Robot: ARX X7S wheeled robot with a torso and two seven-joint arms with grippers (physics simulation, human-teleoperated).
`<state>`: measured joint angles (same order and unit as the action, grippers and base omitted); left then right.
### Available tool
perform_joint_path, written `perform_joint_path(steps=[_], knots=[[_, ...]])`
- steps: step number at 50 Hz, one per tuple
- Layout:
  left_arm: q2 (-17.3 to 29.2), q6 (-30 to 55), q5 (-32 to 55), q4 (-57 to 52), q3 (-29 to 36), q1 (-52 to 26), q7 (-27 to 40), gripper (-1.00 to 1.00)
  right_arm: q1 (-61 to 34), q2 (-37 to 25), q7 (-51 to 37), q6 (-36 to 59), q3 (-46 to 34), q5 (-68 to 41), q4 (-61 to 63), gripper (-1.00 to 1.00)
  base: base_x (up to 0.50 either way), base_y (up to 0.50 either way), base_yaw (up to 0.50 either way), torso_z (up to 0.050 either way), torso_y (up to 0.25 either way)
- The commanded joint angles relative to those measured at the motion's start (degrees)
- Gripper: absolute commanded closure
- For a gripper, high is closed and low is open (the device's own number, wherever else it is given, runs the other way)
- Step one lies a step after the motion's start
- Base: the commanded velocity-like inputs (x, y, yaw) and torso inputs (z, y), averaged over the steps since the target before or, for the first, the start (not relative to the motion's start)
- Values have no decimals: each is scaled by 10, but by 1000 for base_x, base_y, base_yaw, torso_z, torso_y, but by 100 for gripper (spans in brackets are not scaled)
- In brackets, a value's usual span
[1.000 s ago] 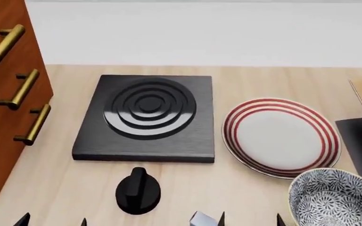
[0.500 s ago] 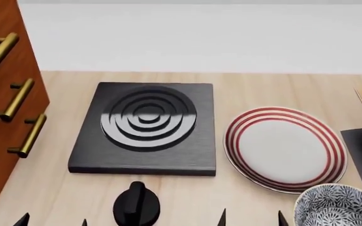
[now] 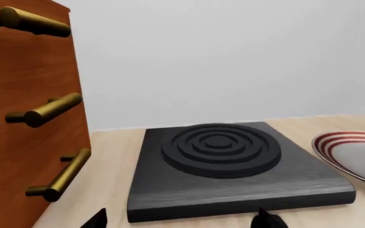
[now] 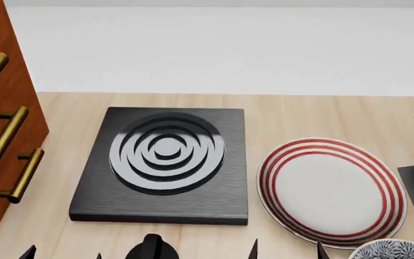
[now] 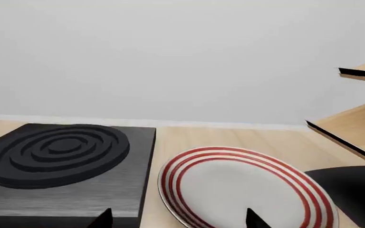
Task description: Pick up the cream cheese and put it in the bowl.
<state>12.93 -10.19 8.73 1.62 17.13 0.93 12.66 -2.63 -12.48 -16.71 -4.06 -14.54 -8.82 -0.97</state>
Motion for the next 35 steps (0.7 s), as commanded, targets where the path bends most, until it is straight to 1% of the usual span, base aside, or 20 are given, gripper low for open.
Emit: perform_joint_path(steps=[1,5,6,7,9,11,14,15,16,21,23,26,27,28,30,32,33,34,35], knots=[[-1,-16,-2,19,5,-2,2,-100,0,-2,-3,0,-3,-2,0,-100,164,0,0,0,0],[0,-16,0,16,4,1,5,-100,1,-3,-3,2,-4,-3,2,-100,163,0,0,0,0],[4,0,3,-6,4,4,7,-100,2,-4,-3,2,-5,-2,5,-100,160,0,0,0,0],[2,-10,0,8,4,3,8,-100,3,-4,-3,3,-5,-3,7,-100,168,0,0,0,0],[3,-9,16,5,9,8,-6,-100,3,-5,1,14,-6,-12,10,-100,137,0,0,0,0],[3,-18,-15,6,14,12,11,-100,3,-6,0,11,-8,-9,9,-100,0,0,0,0,0],[6,-7,5,-12,14,22,3,-100,8,-9,-1,20,-8,-13,22,-100,0,0,0,0,0],[15,33,8,-62,13,28,12,-100,8,-10,2,24,-8,-19,27,-100,0,0,0,0,0],[12,10,-2,-41,16,33,13,-100,10,-11,3,29,-8,-23,35,-100,0,0,0,0,0],[23,50,-4,-114,11,64,36,-100,23,-21,-11,57,-3,-26,85,-100,0,0,0,0,0],[27,61,-27,-141,14,80,54,-100,25,-26,-4,80,-1,-47,107,-100,0,0,0,0,0],[34,84,-27,-185,17,101,59,-100,30,-33,-16,96,-4,-35,134,-100,0,0,0,0,0],[42,133,-21,-239,12,106,67,-100,32,-35,-17,107,-3,-40,146,-100,0,0,0,0,0],[41,114,-27,-228,12,112,70,-100,32,-38,-15,114,-2,-47,157,-100,0,0,0,0,0],[52,172,-19,-297,6,117,77,-100,32,-43,-20,133,-2,-48,176,-100,0,0,0,0,0],[57,158,-26,-303,8,130,80,-100,34,-48,-27,152,1,-50,200,-100,0,0,0,0,0],[66,233,-13,-378,0,129,87,-100,35,-50,-17,176,12,-90,220,-100,0,0,0,0,0],[67,207,-12,-366,3,139,81,-100,34,-54,-24,188,13,-89,235,-100,0,0,0,0,0],[72,247,-8,-405,0,137,87,-100,34,-57,-30,196,12,-82,248,-100,0,0,0,0,0]])
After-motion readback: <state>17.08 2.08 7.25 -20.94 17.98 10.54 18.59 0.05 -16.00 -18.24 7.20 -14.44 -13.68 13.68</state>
